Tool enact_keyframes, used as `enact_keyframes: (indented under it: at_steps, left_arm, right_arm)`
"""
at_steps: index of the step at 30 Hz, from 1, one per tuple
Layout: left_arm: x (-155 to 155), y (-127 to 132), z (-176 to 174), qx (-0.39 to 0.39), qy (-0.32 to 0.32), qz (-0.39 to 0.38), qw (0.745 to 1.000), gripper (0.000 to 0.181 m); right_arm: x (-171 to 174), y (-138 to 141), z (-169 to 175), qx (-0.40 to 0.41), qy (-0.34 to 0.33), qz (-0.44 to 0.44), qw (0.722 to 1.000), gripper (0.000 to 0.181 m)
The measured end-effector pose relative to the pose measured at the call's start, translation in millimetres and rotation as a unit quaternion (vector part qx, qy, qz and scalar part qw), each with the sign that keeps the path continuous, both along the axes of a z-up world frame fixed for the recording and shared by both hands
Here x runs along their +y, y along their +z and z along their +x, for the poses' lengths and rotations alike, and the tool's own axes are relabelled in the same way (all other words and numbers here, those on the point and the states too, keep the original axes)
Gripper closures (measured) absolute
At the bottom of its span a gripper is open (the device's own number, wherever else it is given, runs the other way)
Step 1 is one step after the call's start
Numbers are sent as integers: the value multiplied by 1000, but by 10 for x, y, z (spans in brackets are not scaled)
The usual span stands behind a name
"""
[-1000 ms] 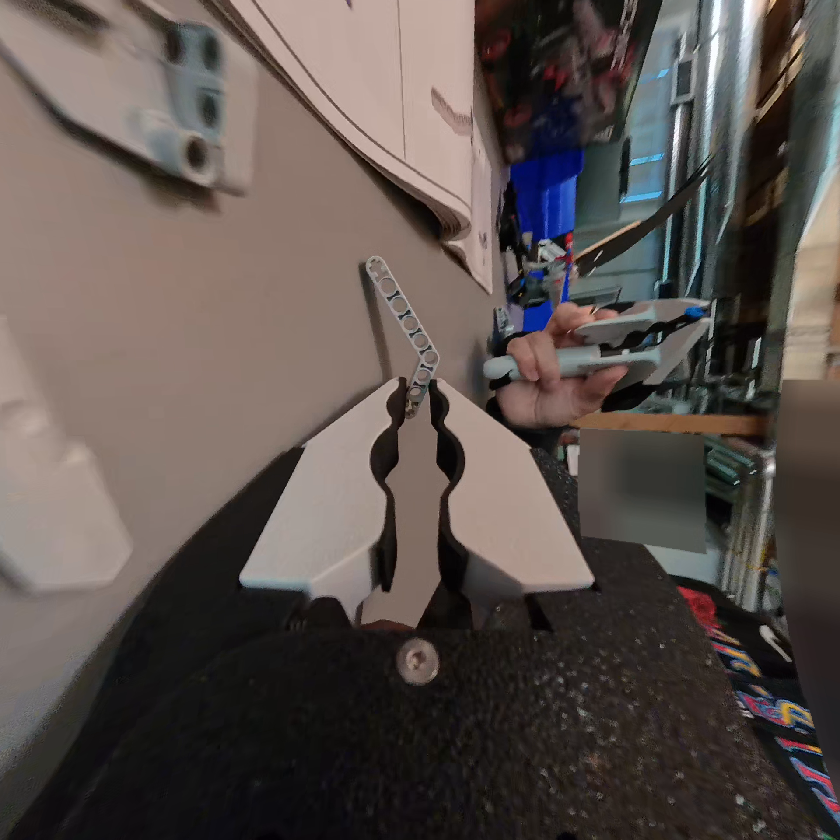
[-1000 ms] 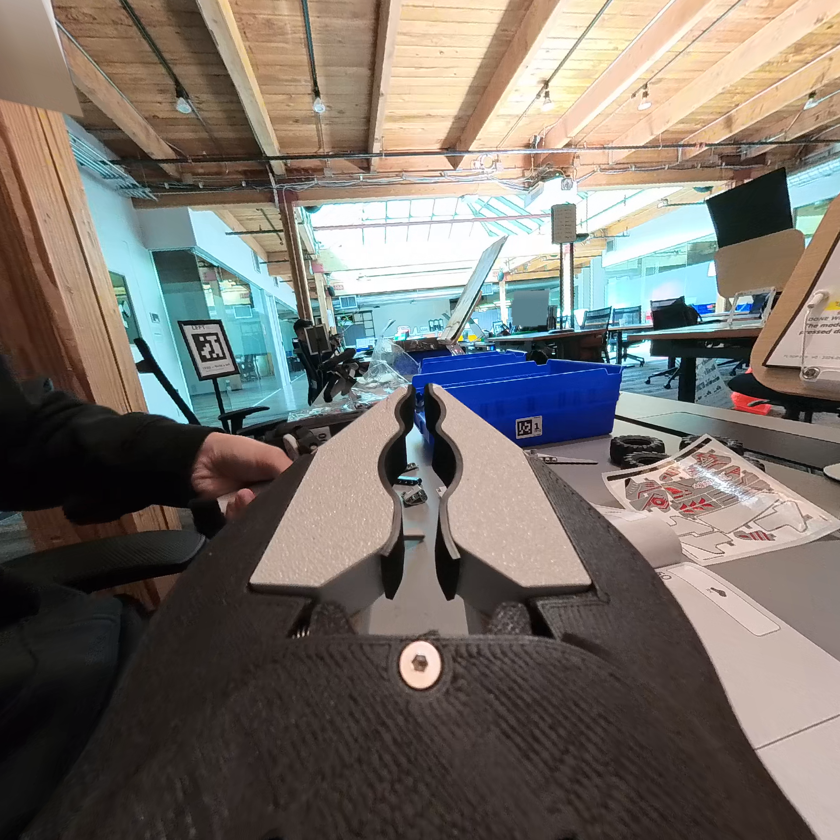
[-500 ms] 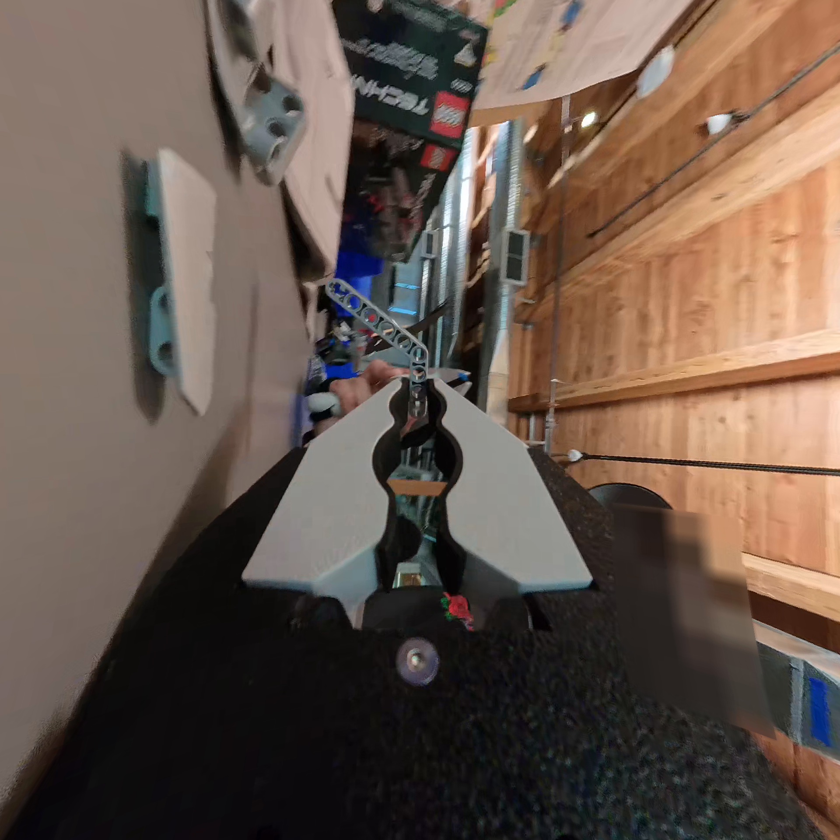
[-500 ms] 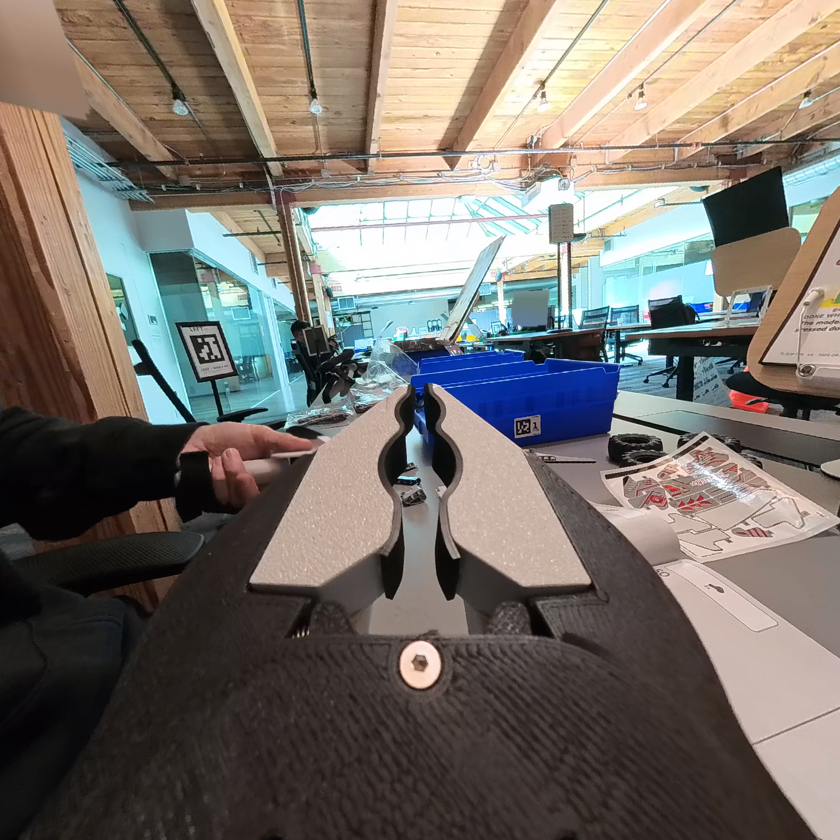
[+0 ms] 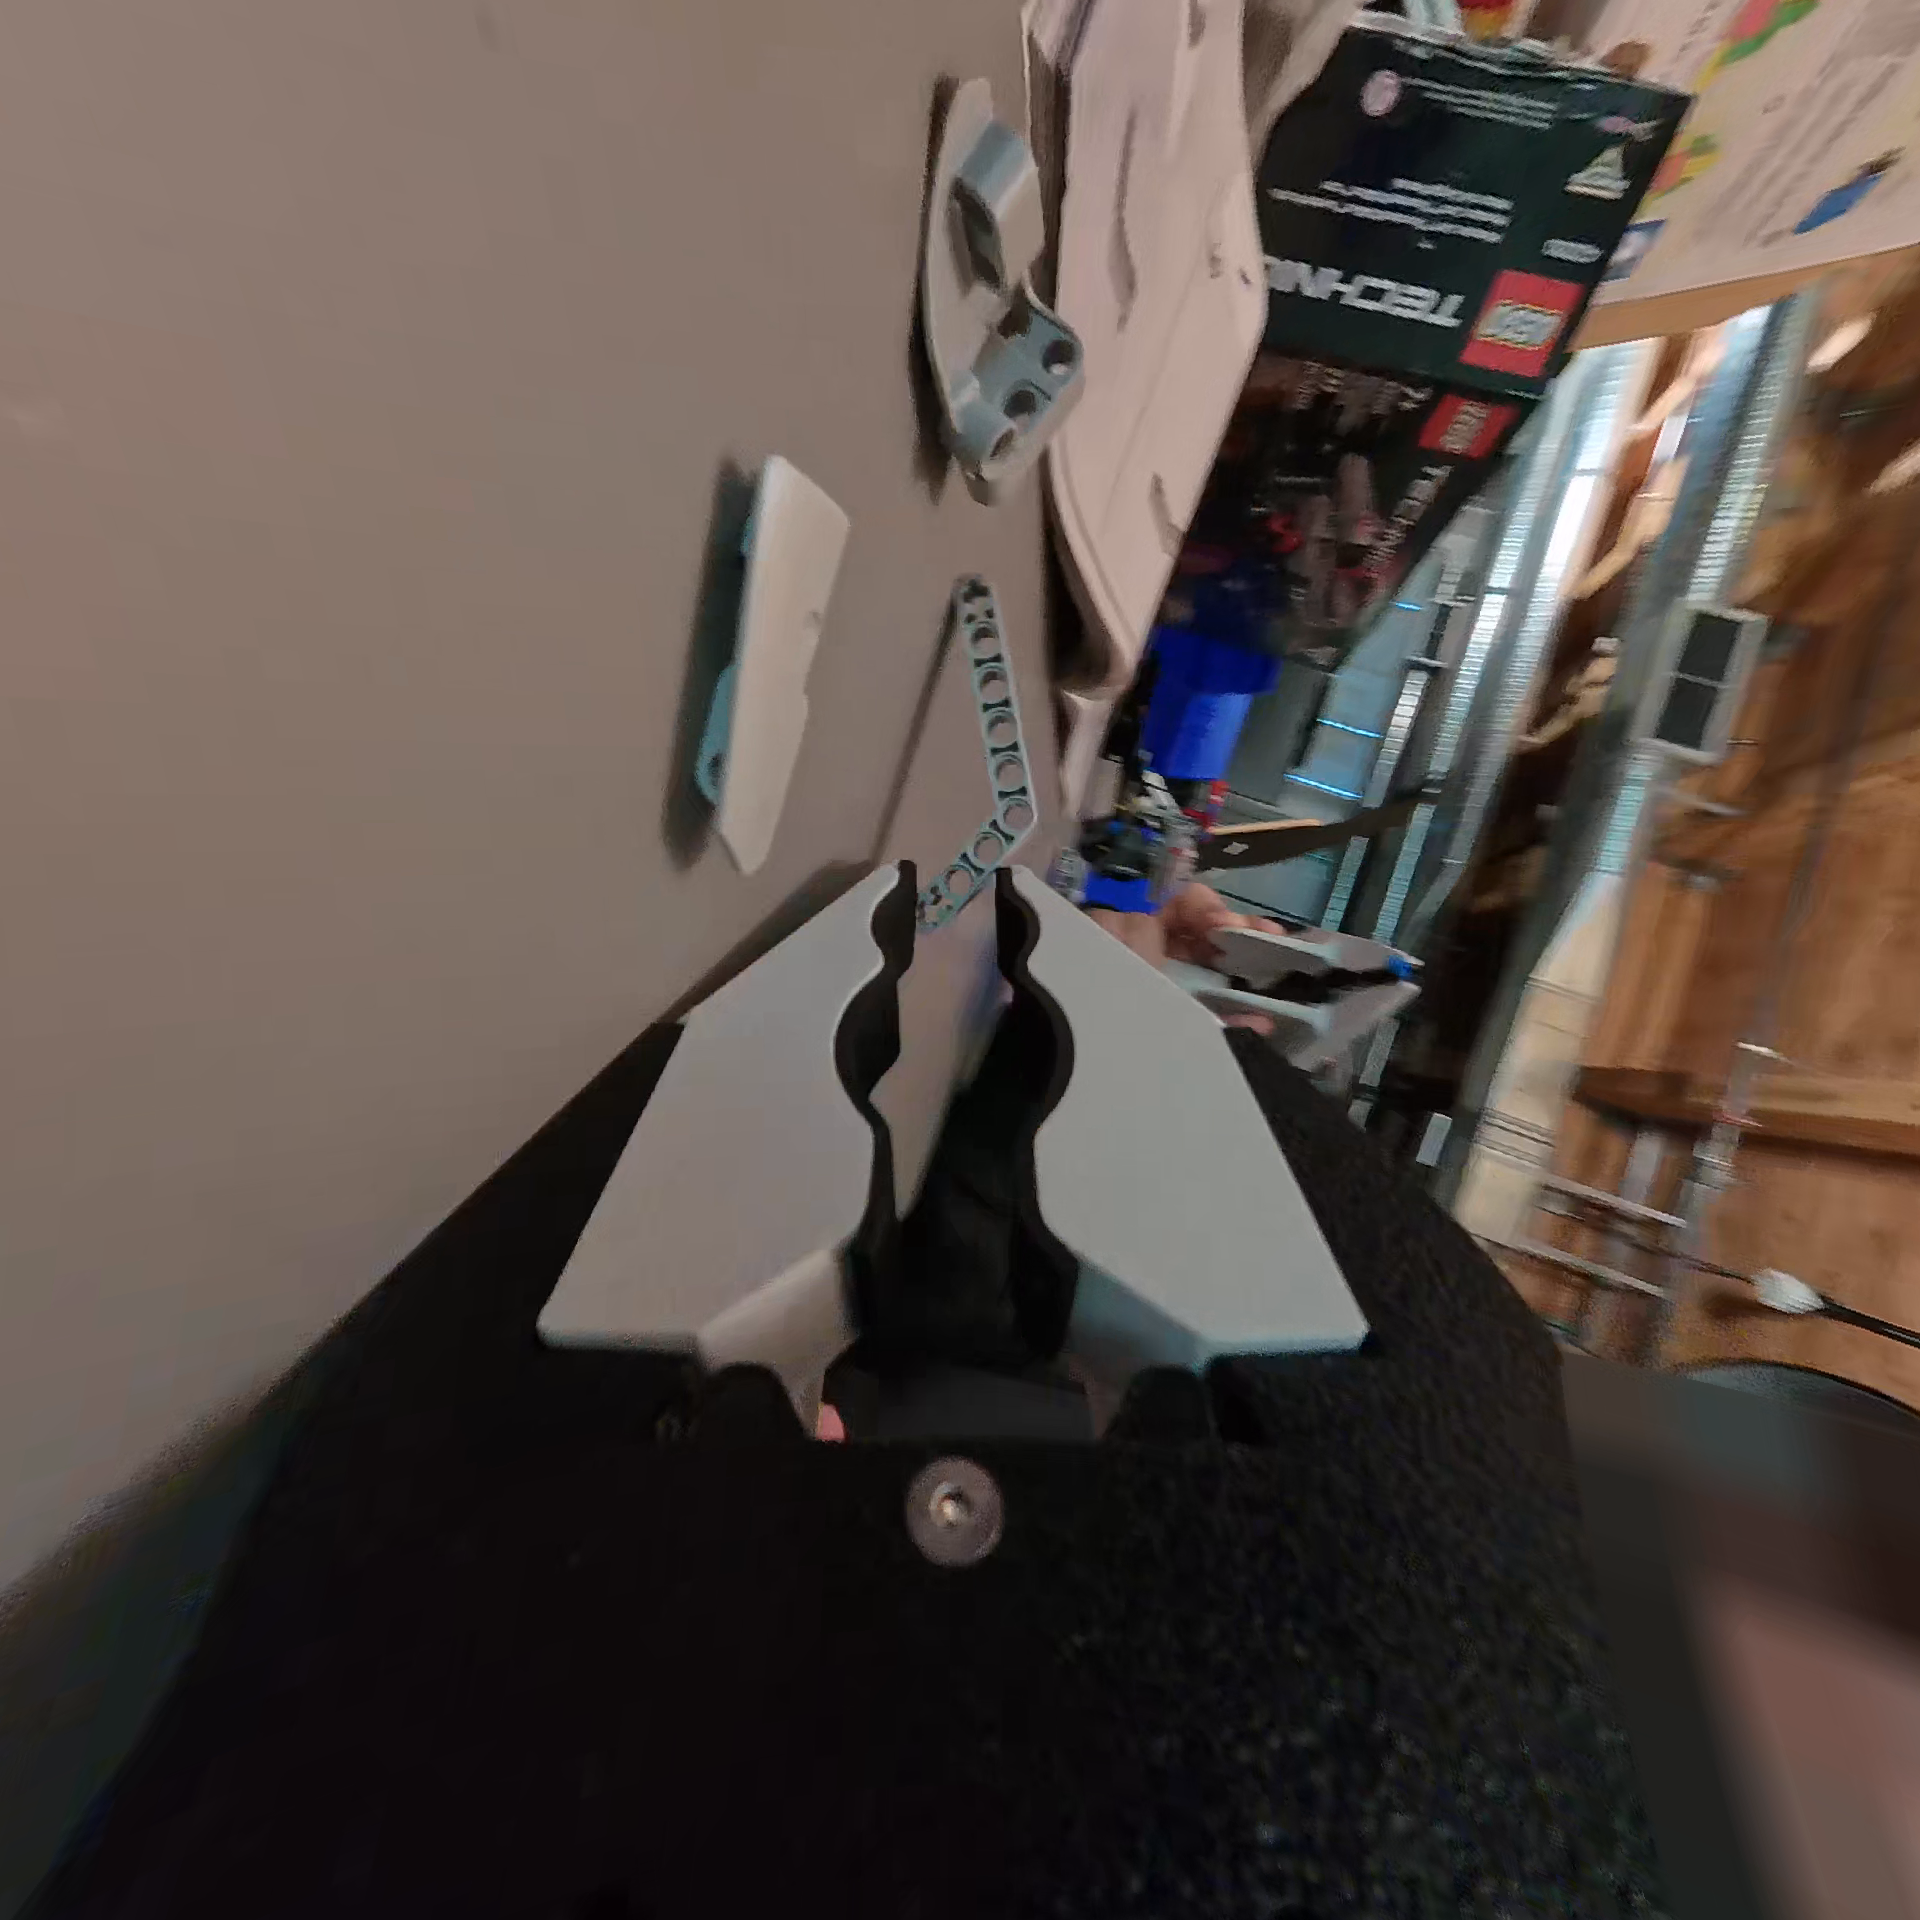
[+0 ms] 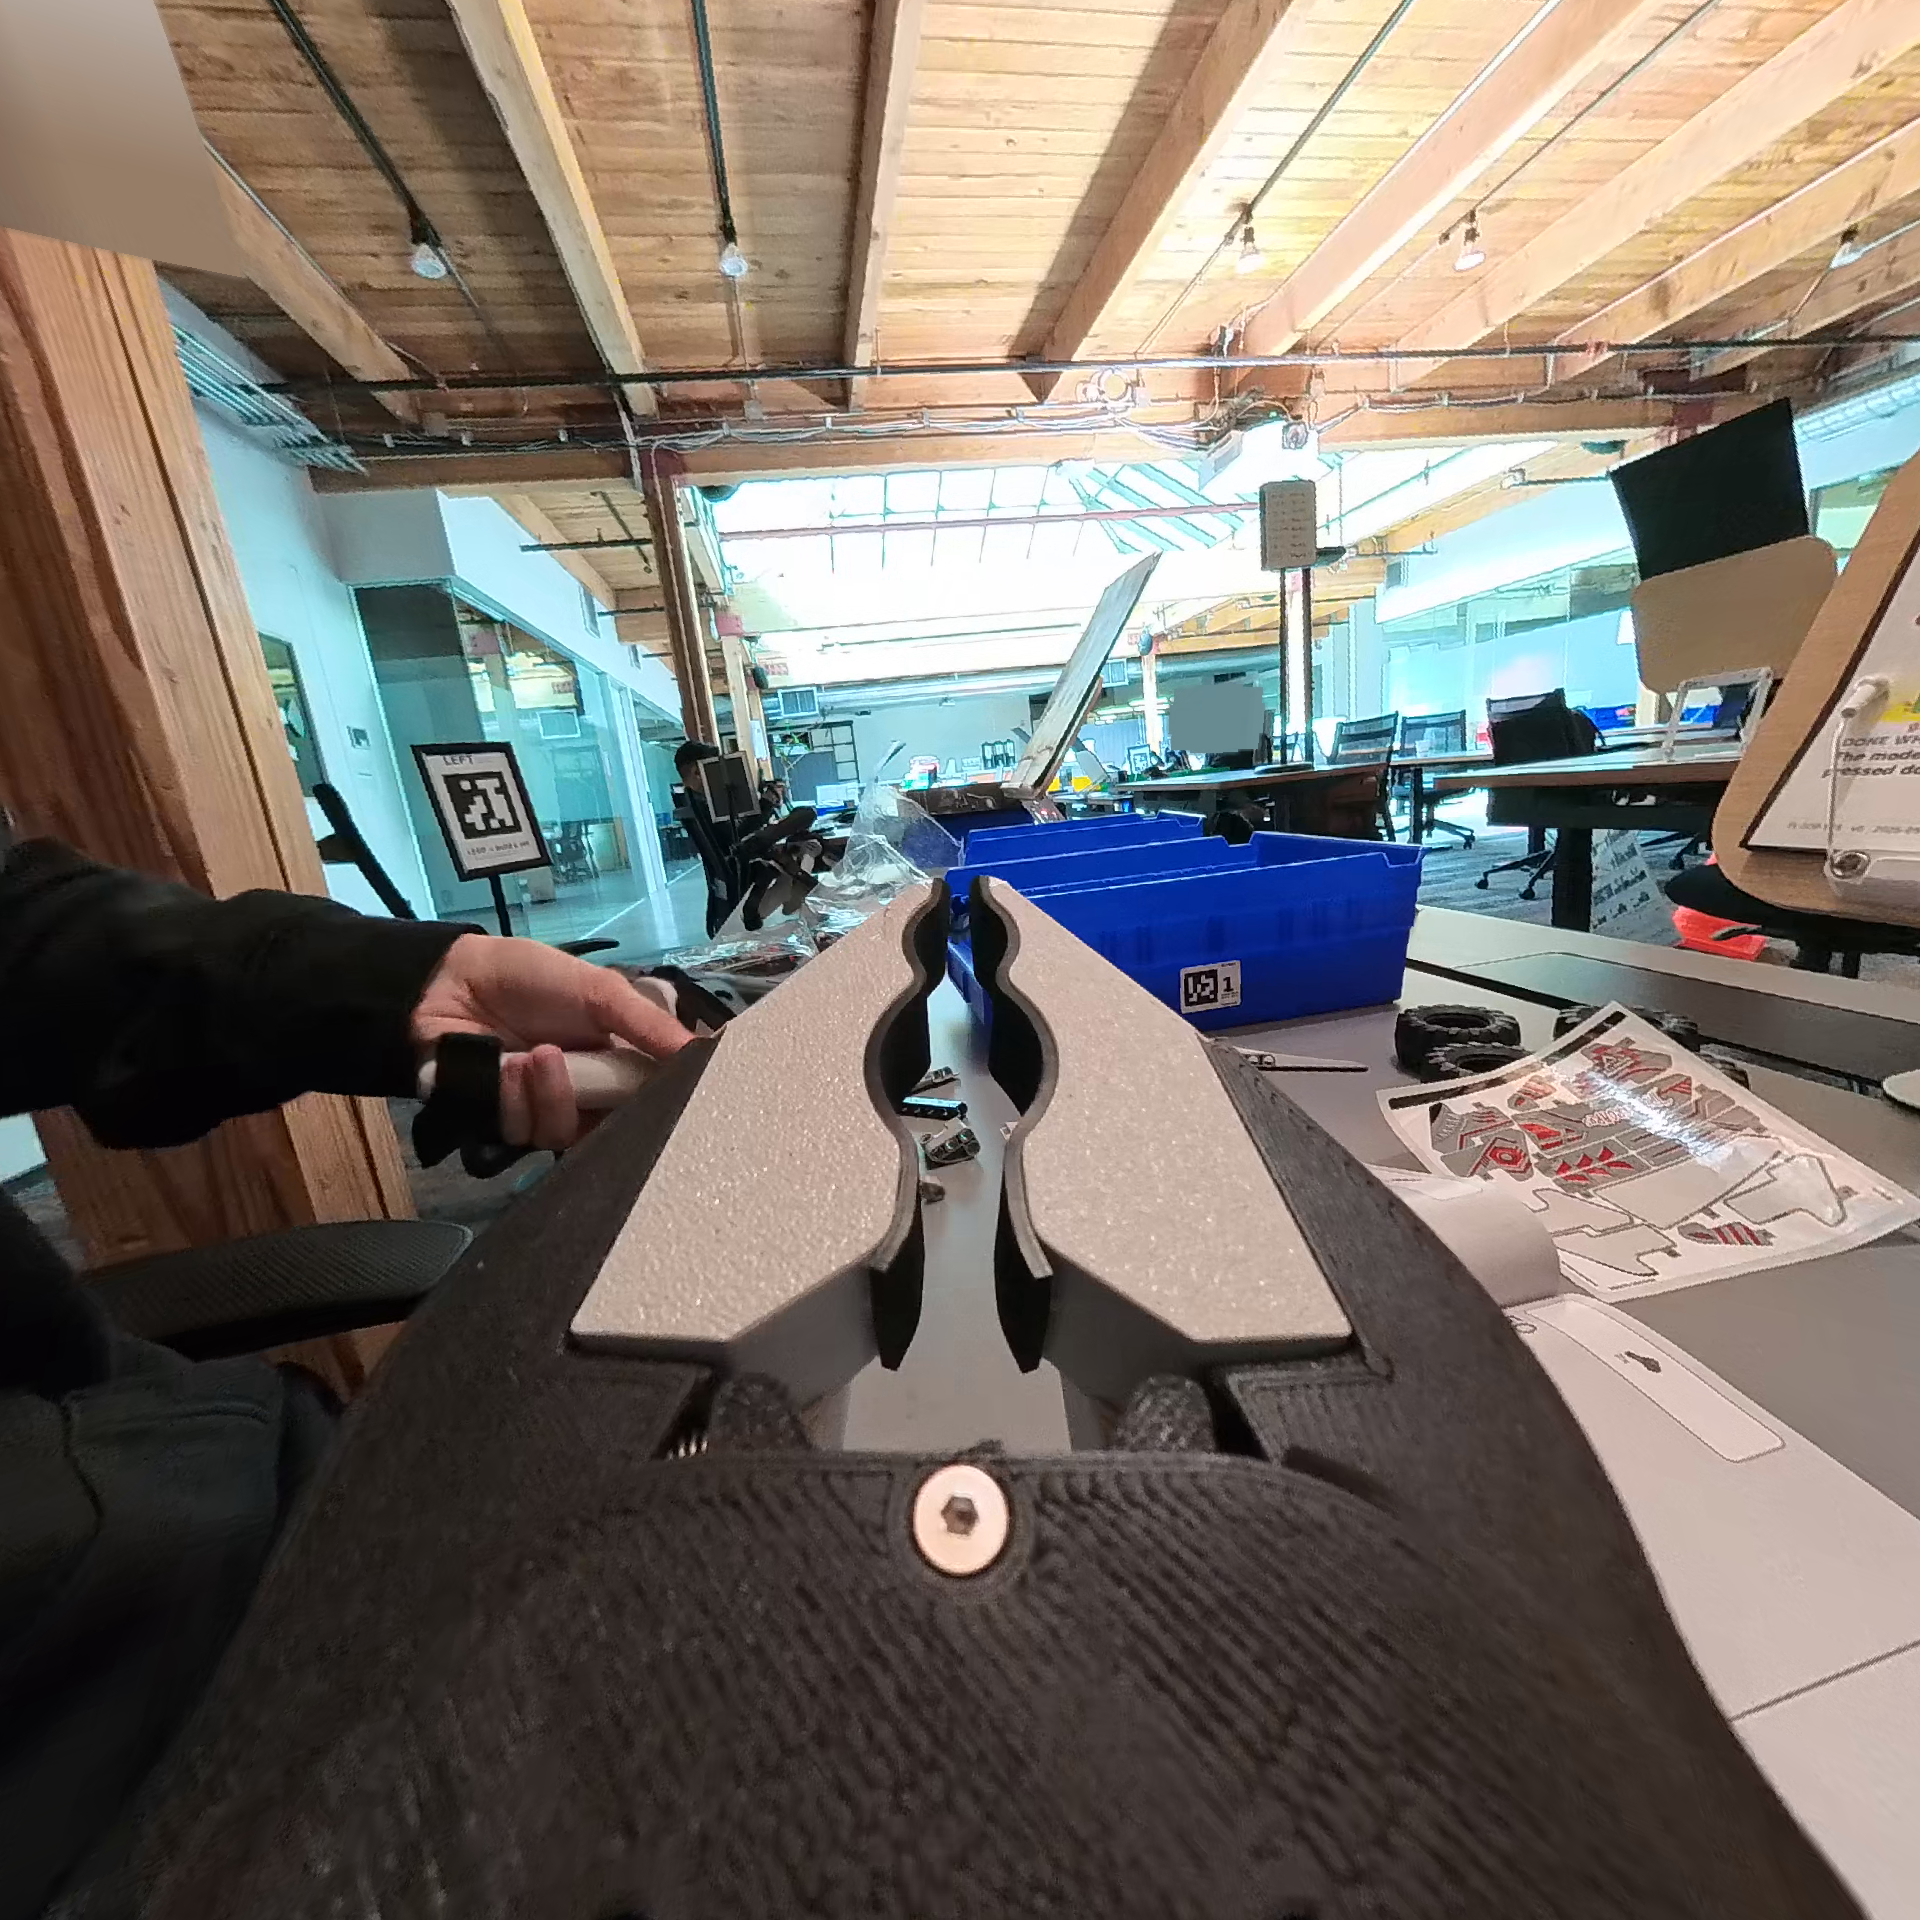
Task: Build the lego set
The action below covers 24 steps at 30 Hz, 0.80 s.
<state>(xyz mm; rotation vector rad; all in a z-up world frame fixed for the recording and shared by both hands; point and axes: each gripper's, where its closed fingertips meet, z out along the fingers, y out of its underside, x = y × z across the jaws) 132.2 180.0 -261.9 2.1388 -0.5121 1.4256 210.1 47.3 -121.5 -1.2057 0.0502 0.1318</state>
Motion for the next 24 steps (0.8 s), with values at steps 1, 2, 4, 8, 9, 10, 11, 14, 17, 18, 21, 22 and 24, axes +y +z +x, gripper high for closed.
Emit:
enact_keyframes:
  at_steps: [1,2,4,8,9,10,11,14,17,18,21,22,24]
  left_arm:
    - [41,-32,-14,3,-2,28,1000,167]
    - [92,-45,-17,0,-4,56,998,167]
    - [185,-70,-24,4,-11,111,994,168]
    - [216,-91,-33,1,-25,154,988,172]
    - [213,-91,-36,-2,-28,157,987,172]
    - [206,-91,-44,-6,-36,160,986,172]
    - [195,-91,-62,-12,-51,169,984,172]
    - [140,-98,-107,-29,-102,224,969,174]
    - [-89,-50,-95,-55,-156,253,953,175]
    - [-209,-14,-81,-69,-176,251,949,175]
    - [-598,22,-53,-104,-257,244,929,175]
    - [-707,-17,-59,-109,-291,258,915,175]
    - [-935,-88,-125,-137,-382,296,865,175]
  right_arm:
    - [1,1,-5,-1,0,0,1000,179]
    - [3,4,-12,-3,1,0,1000,179]
    - [11,9,-28,-4,5,0,1000,179]
    - [25,4,-53,-13,5,-5,1000,179]
    - [28,2,-56,-14,5,-6,1000,179]
    - [26,2,-56,-14,5,-6,1000,179]
    - [24,3,-56,-15,4,-6,1000,179]
    - [13,15,-45,-10,5,-1,1000,179]
    - [10,22,-34,-8,5,2,1000,179]
    - [11,22,-33,-8,5,1,1000,179]
    - [8,20,-23,-9,1,1,1000,179]
    - [3,22,-16,-9,-1,2,1000,179]
    - [-7,25,2,-8,-5,3,1000,179]
